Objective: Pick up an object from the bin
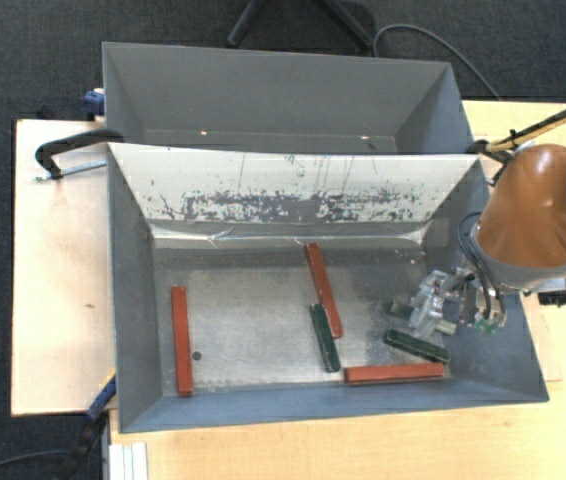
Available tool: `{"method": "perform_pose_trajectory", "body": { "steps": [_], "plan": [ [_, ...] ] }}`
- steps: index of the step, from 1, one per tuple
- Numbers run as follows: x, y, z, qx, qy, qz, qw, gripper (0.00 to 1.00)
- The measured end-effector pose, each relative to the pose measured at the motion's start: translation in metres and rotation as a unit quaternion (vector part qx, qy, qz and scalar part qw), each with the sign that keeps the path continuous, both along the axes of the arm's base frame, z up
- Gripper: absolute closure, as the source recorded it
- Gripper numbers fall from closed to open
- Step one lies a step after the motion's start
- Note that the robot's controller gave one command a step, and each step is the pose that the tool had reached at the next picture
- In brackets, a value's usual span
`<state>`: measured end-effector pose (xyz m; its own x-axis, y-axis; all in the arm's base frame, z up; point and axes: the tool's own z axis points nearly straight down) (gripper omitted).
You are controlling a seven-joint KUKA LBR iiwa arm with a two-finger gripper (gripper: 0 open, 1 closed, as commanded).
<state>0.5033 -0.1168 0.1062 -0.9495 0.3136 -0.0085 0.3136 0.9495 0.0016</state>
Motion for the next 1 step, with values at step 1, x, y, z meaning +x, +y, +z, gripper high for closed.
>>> {"method": "perform_pose_trajectory", "body": {
  "steps": [1],
  "plan": [
    [0.0019, 0.0002, 0.0175, 0.0, 0.0005, 0.0, 1.0, 1.0]
  ]
}}
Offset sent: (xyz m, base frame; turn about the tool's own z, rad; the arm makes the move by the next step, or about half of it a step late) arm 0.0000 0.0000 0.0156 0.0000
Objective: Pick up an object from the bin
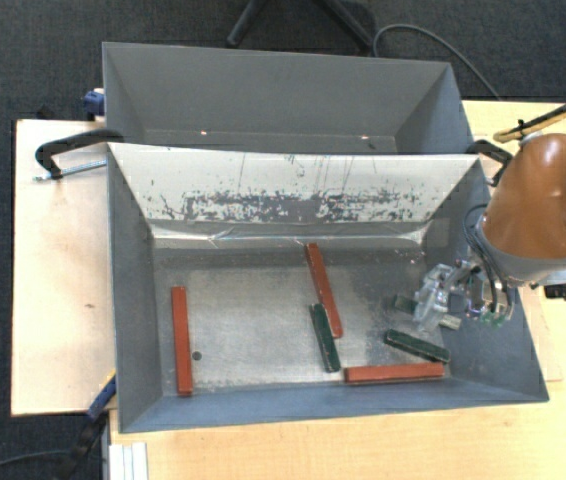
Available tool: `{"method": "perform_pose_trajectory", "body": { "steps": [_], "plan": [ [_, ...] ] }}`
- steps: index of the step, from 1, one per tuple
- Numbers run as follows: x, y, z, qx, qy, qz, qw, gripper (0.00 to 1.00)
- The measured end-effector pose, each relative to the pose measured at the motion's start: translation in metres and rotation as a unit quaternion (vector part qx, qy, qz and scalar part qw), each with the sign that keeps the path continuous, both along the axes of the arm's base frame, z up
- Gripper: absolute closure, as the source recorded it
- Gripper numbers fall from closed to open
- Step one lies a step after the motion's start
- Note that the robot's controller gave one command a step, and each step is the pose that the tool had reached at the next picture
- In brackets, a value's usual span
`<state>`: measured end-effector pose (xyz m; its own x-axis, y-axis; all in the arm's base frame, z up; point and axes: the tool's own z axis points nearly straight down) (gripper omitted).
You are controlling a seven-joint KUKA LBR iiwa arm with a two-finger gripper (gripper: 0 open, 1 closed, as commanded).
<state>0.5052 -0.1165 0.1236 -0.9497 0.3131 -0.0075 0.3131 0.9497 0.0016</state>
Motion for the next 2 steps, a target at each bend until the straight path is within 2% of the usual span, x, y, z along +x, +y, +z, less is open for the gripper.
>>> {"method": "perform_pose_trajectory", "body": {
  "steps": [1, 2],
  "plan": [
    [0.0027, 0.0, 0.0671, -0.001, -0.0027, 0.0, 1.0, 1.0],
    [0.0042, 0.0002, 0.0761, 0.0, 0.0001, 0.001, 1.0, 1.0]
  ]
}}
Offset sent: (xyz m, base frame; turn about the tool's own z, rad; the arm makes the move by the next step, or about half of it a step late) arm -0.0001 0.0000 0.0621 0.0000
